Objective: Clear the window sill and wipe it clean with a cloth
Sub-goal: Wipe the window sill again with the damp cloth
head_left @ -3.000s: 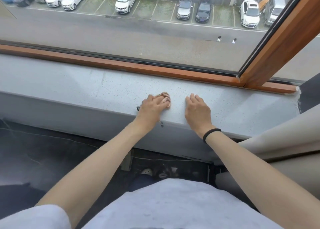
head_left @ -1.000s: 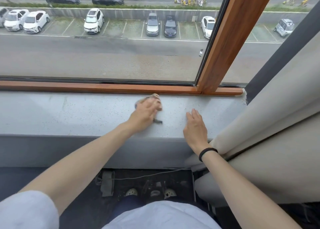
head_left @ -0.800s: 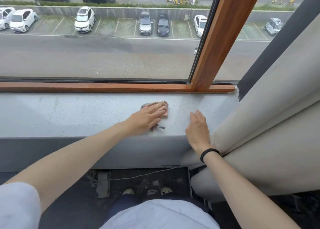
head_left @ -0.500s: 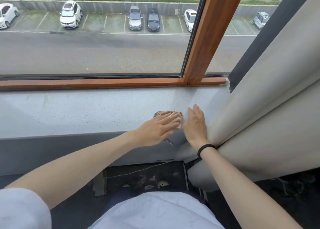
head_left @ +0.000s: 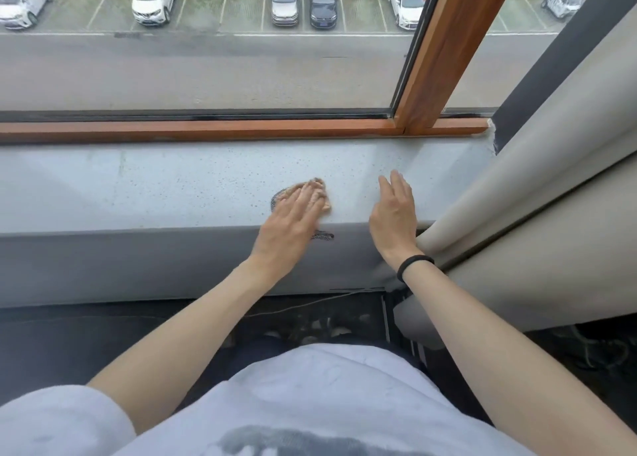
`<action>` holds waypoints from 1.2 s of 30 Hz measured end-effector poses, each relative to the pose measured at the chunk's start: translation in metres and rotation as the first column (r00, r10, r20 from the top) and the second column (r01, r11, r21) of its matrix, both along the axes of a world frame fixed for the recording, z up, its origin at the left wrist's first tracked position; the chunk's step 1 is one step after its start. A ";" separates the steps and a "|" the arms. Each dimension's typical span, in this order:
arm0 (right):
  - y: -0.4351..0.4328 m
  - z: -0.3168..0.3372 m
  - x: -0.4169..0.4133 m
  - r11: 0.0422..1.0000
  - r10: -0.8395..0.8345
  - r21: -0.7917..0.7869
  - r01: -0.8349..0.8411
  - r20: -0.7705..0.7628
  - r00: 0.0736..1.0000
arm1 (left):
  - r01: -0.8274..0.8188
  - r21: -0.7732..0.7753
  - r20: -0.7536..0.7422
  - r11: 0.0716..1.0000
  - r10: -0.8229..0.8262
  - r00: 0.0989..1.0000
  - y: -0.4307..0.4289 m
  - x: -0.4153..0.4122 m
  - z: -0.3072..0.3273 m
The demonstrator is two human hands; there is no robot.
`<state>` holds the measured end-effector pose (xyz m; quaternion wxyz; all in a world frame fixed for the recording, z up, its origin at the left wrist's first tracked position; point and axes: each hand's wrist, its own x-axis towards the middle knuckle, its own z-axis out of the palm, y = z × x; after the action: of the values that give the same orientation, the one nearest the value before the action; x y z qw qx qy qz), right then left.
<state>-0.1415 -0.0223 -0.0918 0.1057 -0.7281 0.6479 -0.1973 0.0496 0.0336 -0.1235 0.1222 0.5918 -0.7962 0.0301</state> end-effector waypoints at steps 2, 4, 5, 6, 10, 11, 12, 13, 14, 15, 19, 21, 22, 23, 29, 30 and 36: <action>0.002 -0.002 0.011 0.999 0.039 -0.022 -0.038 0.008 0.999 | -0.172 0.003 -0.021 0.985 0.172 0.985 0.018 0.049 -0.002; 0.003 -0.004 0.026 0.995 0.083 -0.051 -0.083 0.004 0.997 | -0.357 0.067 -0.142 0.932 0.363 0.921 0.028 0.061 0.002; 0.004 -0.005 0.034 0.993 0.107 -0.053 -0.107 -0.001 0.994 | -0.441 0.108 -0.216 0.891 0.454 0.864 0.026 0.050 0.004; 0.005 -0.005 0.042 0.989 0.136 -0.053 -0.136 0.000 0.991 | -0.483 0.140 -0.263 0.864 0.503 0.823 0.025 0.036 0.008; 0.003 0.001 0.072 0.955 0.286 -0.069 -0.287 -0.021 0.958 | -0.132 0.099 -0.118 0.986 0.143 0.983 0.029 0.018 0.003; 0.002 0.002 0.077 0.944 0.323 -0.067 -0.324 -0.031 0.946 | -0.084 0.074 -0.070 0.994 0.089 0.994 0.031 0.037 0.002; -0.001 0.002 0.081 0.937 0.343 -0.053 -0.345 -0.037 0.939 | -0.113 0.054 -0.054 0.992 0.115 0.992 0.034 0.060 0.001; -0.003 0.003 0.086 0.935 0.352 -0.029 -0.354 -0.037 0.935 | -0.207 0.051 -0.068 0.977 0.211 0.975 0.037 0.084 0.001; -0.003 0.003 0.089 0.939 0.345 -0.004 -0.345 -0.027 0.938 | -0.332 0.093 -0.113 0.939 0.341 0.933 0.039 0.106 0.003; -0.003 0.003 0.093 0.940 0.340 0.009 -0.340 -0.017 0.940 | -0.458 0.134 -0.161 0.879 0.475 0.865 0.039 0.125 0.004; 0.003 0.002 0.118 0.924 0.383 0.028 -0.382 -0.019 0.924 | -0.619 0.199 -0.279 0.760 0.650 0.707 0.027 0.112 0.012; 0.007 0.003 0.135 0.913 0.407 0.041 -0.406 -0.023 0.913 | -0.443 0.152 -0.237 0.884 0.467 0.852 0.032 0.088 0.009; 0.008 0.003 0.141 0.907 0.421 0.041 -0.420 -0.025 0.907 | -0.303 0.124 -0.192 0.945 0.323 0.927 0.038 0.085 0.007; 0.008 0.003 0.148 0.899 0.437 0.037 -0.436 -0.033 0.899 | -0.184 0.114 -0.157 0.976 0.201 0.967 0.043 0.094 0.009; 0.005 0.003 0.172 0.886 0.451 0.185 -0.425 -0.128 0.883 | -0.562 0.230 -0.208 0.795 0.604 0.769 0.037 0.223 0.019; 0.004 0.002 0.177 0.876 0.463 0.241 -0.419 -0.173 0.869 | -0.615 0.250 -0.224 0.748 0.663 0.714 0.031 0.231 0.021; -0.003 0.002 0.208 0.873 0.429 0.339 -0.351 -0.188 0.884 | -0.174 0.204 -0.258 0.963 0.224 0.940 0.042 0.173 0.016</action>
<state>0.0666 -0.0257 -0.0897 0.1663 -0.8398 0.5163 0.0233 0.2226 0.0757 -0.1074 0.1761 0.6763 -0.7064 -0.1127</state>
